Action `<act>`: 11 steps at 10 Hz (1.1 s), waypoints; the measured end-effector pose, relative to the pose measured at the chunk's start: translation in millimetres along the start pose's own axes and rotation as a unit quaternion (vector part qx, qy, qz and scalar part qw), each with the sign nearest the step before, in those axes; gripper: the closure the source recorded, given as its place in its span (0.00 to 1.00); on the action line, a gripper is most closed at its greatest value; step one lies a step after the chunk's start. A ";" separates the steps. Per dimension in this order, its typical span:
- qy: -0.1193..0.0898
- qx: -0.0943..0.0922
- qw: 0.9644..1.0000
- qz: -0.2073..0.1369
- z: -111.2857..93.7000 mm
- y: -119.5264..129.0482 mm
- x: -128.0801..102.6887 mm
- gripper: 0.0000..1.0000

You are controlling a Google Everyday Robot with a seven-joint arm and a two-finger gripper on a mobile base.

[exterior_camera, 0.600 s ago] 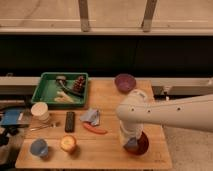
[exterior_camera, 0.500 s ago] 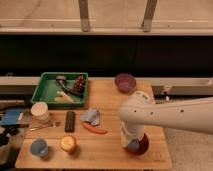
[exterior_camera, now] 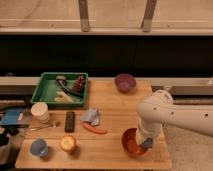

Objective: Wipe red bowl with sponge

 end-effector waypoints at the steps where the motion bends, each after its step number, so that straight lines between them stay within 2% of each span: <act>1: -0.001 -0.002 1.000 0.000 -3.3 -5.1 -12.6 1.00; 3: -0.001 -0.004 1.000 -0.012 -6.9 6.8 -34.0 1.00; 5: 0.005 0.010 0.999 -0.042 -4.1 40.1 -47.4 1.00; 6: 0.008 0.014 0.998 -0.054 -1.9 55.6 -45.1 1.00; 8: 0.015 0.027 0.997 -0.064 6.3 78.9 -23.9 1.00; 11: 0.017 0.027 0.999 -0.042 14.0 63.9 2.1 1.00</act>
